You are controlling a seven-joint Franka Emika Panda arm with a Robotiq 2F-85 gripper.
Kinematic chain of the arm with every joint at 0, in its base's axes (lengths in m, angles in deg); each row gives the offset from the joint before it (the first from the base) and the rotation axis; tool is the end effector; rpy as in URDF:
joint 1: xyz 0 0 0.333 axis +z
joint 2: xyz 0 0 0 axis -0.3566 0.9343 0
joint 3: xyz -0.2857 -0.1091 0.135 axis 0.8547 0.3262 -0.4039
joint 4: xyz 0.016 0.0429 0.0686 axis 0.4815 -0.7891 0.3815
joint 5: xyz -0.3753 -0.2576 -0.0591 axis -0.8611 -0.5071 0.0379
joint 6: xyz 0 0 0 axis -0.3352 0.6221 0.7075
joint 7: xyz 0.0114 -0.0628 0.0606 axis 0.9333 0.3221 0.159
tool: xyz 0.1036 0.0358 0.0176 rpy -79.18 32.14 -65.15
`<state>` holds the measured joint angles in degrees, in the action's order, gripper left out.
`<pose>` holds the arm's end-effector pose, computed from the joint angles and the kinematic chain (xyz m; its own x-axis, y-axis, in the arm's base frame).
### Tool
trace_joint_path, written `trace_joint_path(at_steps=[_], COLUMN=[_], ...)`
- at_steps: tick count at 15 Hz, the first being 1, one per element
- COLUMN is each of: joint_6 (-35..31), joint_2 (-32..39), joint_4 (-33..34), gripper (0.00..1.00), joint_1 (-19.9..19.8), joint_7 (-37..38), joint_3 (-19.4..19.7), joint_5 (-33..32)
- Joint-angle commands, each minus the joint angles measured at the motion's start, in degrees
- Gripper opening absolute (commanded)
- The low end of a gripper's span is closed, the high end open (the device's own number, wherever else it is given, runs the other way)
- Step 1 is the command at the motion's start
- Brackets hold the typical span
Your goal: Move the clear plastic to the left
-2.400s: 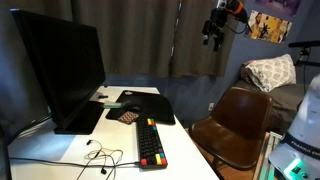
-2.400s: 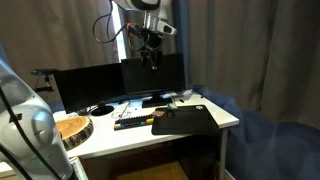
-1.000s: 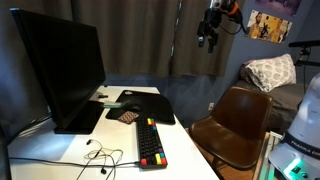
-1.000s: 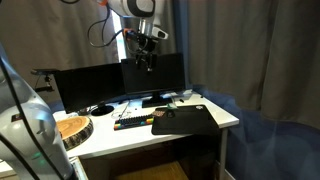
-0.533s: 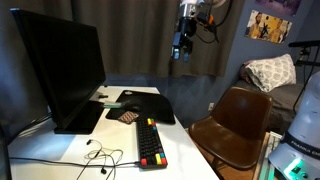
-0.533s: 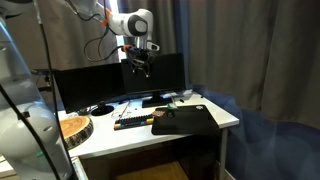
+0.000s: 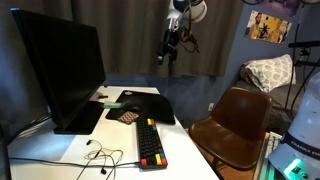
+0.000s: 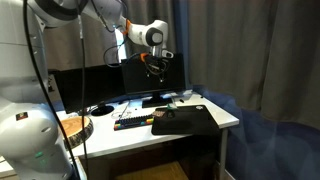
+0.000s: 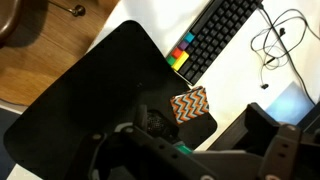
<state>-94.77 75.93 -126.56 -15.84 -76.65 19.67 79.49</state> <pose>0.6586 0.1291 0.4382 0.9944 0.0972 -0.0415 0.0867 -0.9748 -0.2056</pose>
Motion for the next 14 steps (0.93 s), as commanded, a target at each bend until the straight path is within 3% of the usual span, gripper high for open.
trace_joint_path(at_steps=[1, 2, 3, 6, 10, 14], joint_6=[-0.66, 0.55, -0.81, -0.80, -0.63, -5.39], joint_2=[10.21, 12.41, 7.06, 12.00, 12.41, 20.25], joint_4=[9.29, 11.12, 5.37, 9.08, 10.27, 14.81], gripper=[1.00, 1.00, 1.00, 1.00, 1.00, 1.00], joint_1=[-0.71, -1.26, -0.87, -1.27, -1.24, -0.57], joint_7=[3.79, 3.26, 2.14, 2.23, 2.45, 5.26], joint_3=[0.42, 0.21, 0.30, 0.29, 0.26, -0.18], joint_5=[1.97, 3.49, 1.00, 1.93, 2.00, 3.79])
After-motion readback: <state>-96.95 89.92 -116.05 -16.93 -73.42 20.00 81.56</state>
